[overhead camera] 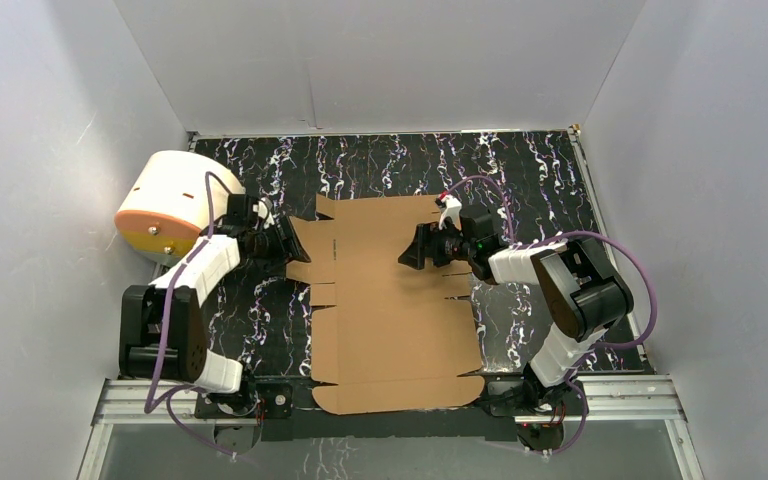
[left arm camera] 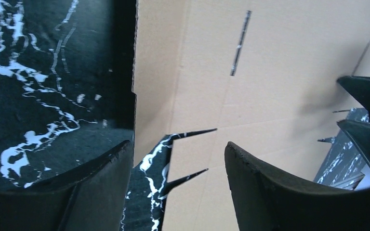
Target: Fold the paper box
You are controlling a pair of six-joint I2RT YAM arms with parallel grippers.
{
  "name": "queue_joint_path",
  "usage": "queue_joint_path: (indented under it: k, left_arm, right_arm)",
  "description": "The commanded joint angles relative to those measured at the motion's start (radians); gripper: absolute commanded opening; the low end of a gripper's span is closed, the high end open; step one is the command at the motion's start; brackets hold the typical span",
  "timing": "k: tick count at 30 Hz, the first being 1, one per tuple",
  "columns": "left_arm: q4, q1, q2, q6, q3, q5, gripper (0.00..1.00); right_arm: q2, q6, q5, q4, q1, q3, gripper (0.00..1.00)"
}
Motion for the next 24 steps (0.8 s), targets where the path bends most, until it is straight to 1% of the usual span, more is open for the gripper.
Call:
queue_joint_path:
  k: [1, 6, 14, 19, 24]
  left_arm:
    - [0.009, -0.047, -0.066, -0.024, 0.032, 0.074, 0.66]
    - [0.009, -0.104, -0.052, -0.033, 0.050, 0.043, 0.64]
    - [0.024, -0.182, 0.015, -0.044, 0.088, 0.004, 0.64]
    - [0.017, -0.236, 0.029, -0.048, 0.123, -0.042, 0.66]
    - [-0.010, -0.247, 0.013, -0.056, 0.150, -0.073, 0.69]
  right_arm:
    - [0.022, -0.002, 0.022, -0.006, 0.003, -0.021, 0.99]
    - [0.028, 0.003, 0.017, 0.001, 0.003, -0.021, 0.99]
    - [0.038, 0.003, 0.013, 0.006, 0.003, -0.020, 0.99]
    - [0.039, 0.003, 0.013, 0.007, 0.003, -0.018, 0.99]
    - [0.034, 0.002, 0.012, 0.005, 0.003, -0.020, 0.99]
